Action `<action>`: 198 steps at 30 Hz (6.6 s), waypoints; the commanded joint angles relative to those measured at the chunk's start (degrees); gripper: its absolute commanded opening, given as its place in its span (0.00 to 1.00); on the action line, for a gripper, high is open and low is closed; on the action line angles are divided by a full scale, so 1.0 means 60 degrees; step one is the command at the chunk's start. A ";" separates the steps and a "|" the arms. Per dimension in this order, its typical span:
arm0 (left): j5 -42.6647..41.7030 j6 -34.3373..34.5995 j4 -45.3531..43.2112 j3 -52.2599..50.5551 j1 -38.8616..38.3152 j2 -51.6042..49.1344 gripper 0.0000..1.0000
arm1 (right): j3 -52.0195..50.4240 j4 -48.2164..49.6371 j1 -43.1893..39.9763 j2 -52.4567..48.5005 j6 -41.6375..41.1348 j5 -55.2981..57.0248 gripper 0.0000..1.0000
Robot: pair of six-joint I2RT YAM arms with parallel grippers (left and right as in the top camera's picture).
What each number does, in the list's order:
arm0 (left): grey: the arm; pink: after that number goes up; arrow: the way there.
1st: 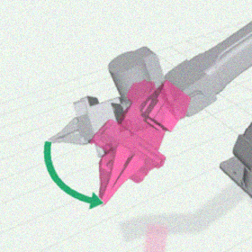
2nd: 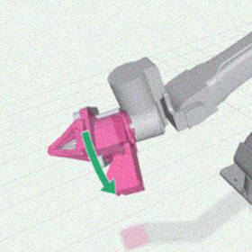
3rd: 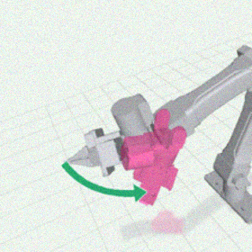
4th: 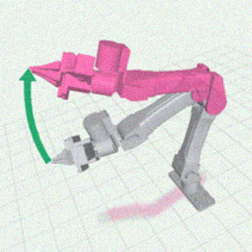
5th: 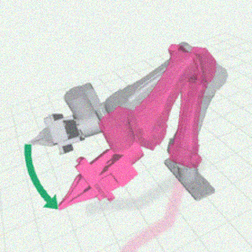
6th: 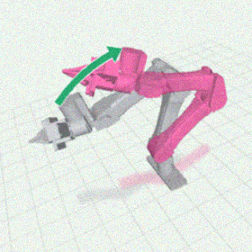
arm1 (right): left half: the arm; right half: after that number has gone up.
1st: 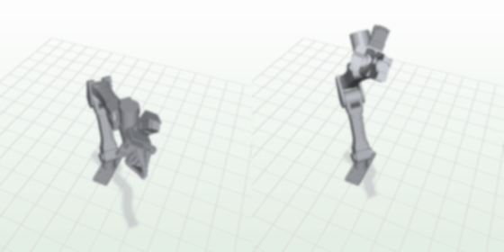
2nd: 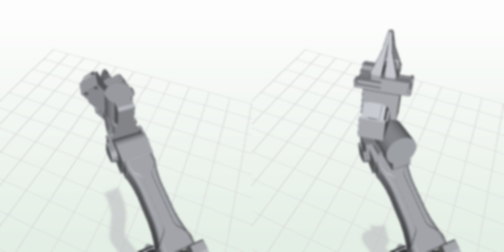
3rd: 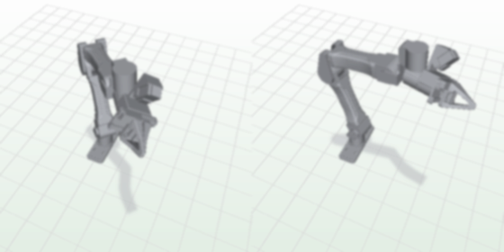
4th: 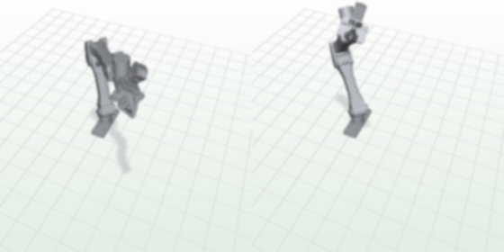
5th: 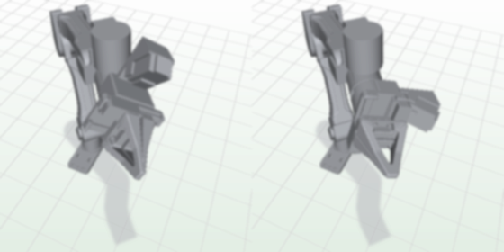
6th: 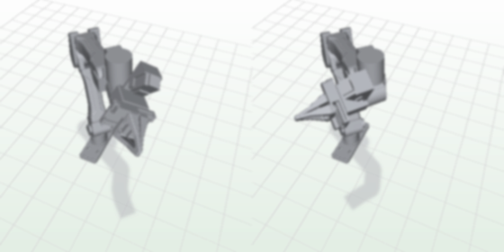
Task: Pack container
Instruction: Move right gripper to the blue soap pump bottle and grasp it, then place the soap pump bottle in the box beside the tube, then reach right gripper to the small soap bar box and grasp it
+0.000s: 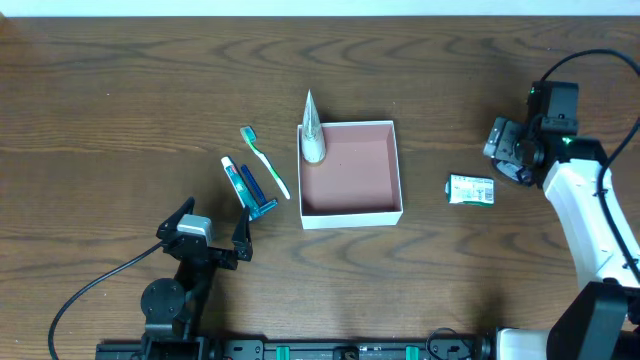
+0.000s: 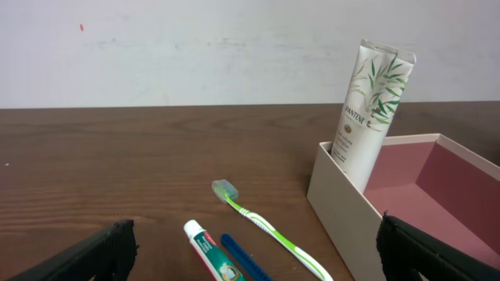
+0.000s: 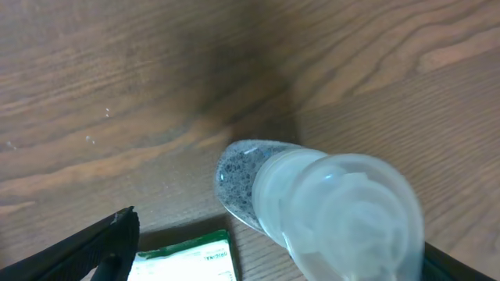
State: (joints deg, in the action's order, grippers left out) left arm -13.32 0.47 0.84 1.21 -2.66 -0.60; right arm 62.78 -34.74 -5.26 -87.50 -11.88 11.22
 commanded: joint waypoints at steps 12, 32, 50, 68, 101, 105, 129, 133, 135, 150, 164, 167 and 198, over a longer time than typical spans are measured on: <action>-0.0102 0.0120 0.0324 -0.0164 0.0058 0.0062 0.98 | -0.0109 0.0922 -0.0266 0.0000 0.0721 0.0138 0.90; -0.0098 0.0120 0.0324 -0.0164 0.0058 0.0062 0.98 | -0.0109 0.1450 -0.0328 -0.0189 0.0856 0.0233 0.50; -0.0102 0.0120 0.0324 -0.0164 0.0058 0.0062 0.98 | -0.0087 0.1519 -0.0251 0.0000 0.0856 -0.0386 0.18; -0.0098 0.0120 0.0324 -0.0164 0.0058 0.0062 0.98 | 0.0284 0.2135 0.2116 0.4127 0.0401 -0.2466 0.19; -0.0098 0.0120 0.0324 -0.0164 0.0058 0.0062 0.98 | 0.0284 0.4309 0.5887 0.0124 0.0004 -0.2084 0.15; -0.0098 0.0120 0.0324 -0.0164 0.0058 0.0062 0.98 | 0.0284 0.4488 0.5883 -0.0182 0.0138 -0.2084 0.15; -0.0098 0.0120 0.0324 -0.0164 0.0058 0.0062 0.98 | 0.0284 0.5373 0.5883 -0.1282 0.0714 -0.2087 0.15; -0.0102 0.0120 0.0324 -0.0164 0.0058 0.0062 0.98 | 0.0284 0.5526 0.5883 -0.1443 0.0714 -0.2087 0.15; -0.0102 0.0120 0.0324 -0.0164 0.0058 0.0062 0.98 | 0.0284 0.5606 0.5883 -0.1534 0.0718 -0.2087 0.15; -0.0102 0.0120 0.0324 -0.0164 0.0058 0.0062 0.98 | 0.0284 0.6317 0.5890 -0.1851 0.0710 -0.2091 0.32; -0.0102 0.0120 0.0324 -0.0164 0.0058 0.0062 0.98 | 0.0284 0.6492 0.6014 -0.1851 0.0710 -0.2131 0.59; -0.0098 0.0120 0.0324 -0.0164 0.0058 0.0062 0.98 | 0.0284 0.6637 0.6014 -0.1843 0.0710 -0.2193 0.64; -0.0102 0.0120 0.0324 -0.0164 0.0058 0.0062 0.98 | 0.2167 -0.3956 0.1417 0.2663 -0.1734 -0.1840 0.88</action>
State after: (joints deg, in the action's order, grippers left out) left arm -13.32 0.47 0.84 1.21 -2.66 -0.58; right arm 76.31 -55.99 6.96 -70.32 -19.49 -1.06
